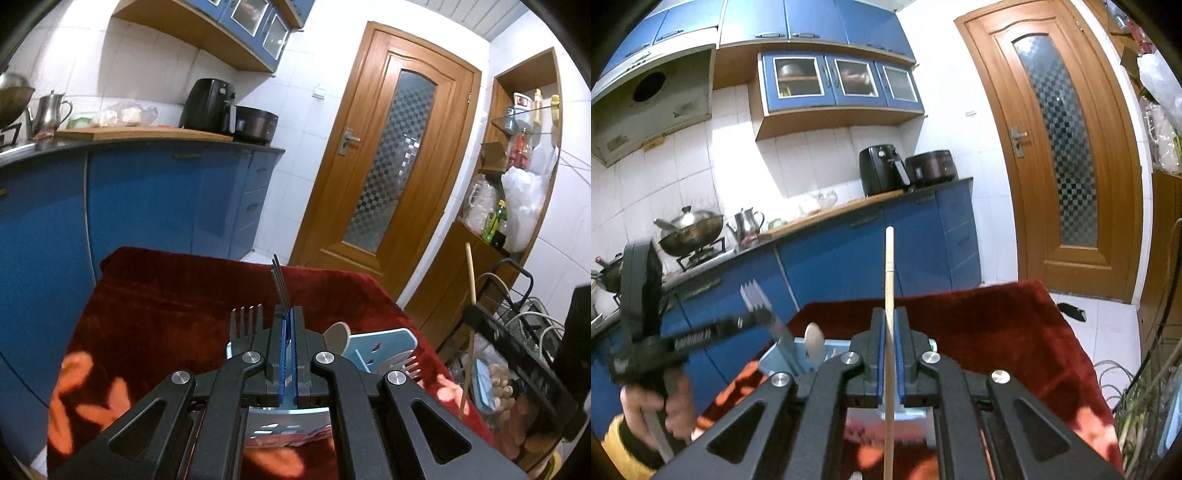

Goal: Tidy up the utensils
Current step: 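Lower the fork and chopstick into the caddy and open both tools, then withdraw both tools from the caddy toward the remaining utensils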

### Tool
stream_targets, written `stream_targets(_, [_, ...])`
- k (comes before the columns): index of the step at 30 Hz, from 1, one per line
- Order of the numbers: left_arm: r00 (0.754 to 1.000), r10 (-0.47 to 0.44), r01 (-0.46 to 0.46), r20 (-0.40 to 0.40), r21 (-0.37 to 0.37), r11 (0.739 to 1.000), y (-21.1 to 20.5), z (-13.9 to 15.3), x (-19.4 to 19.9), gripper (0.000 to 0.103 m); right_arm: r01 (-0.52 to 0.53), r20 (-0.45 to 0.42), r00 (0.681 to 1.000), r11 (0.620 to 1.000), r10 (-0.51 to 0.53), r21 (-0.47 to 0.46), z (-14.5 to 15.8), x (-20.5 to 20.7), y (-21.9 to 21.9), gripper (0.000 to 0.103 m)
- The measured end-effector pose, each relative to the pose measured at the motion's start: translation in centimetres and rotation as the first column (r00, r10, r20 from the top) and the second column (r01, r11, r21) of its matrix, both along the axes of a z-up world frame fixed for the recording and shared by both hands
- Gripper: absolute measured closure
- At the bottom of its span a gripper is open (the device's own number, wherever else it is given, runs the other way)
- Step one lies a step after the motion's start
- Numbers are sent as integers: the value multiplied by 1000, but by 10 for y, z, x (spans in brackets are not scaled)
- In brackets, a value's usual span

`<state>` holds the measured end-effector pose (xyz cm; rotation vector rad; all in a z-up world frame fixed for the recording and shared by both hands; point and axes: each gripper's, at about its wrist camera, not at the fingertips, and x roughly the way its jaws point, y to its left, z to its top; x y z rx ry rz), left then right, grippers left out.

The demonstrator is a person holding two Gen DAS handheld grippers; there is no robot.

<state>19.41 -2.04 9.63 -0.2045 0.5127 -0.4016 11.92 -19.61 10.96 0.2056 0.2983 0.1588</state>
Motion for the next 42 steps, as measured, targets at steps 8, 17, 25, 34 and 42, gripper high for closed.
stream_targets(8, [1000,-1,0,-24,-14,1000,3,-19,10,102,83,117,990,995,-77,-49,4,41,7,97])
stream_targets(17, [1000,-12,12,-23,-5,1000,2,-27,13,102,97,93,992,992,-90,-80,-21,66,13,97])
stream_targets(25, [999,-20,21,-24,13,1000,-3,-25,10,91,26,-1,1000,999,-26,-31,-32,62,9,92])
stream_targets(34, [999,-32,32,-4,24,999,-7,-14,-4,70,7,-20,1000,999,-8,-39,-26,40,14,84])
stream_targets(42, [999,-38,38,3,39,999,-9,-4,-24,70,0,-10,1000,999,0,-42,-14,14,17,83])
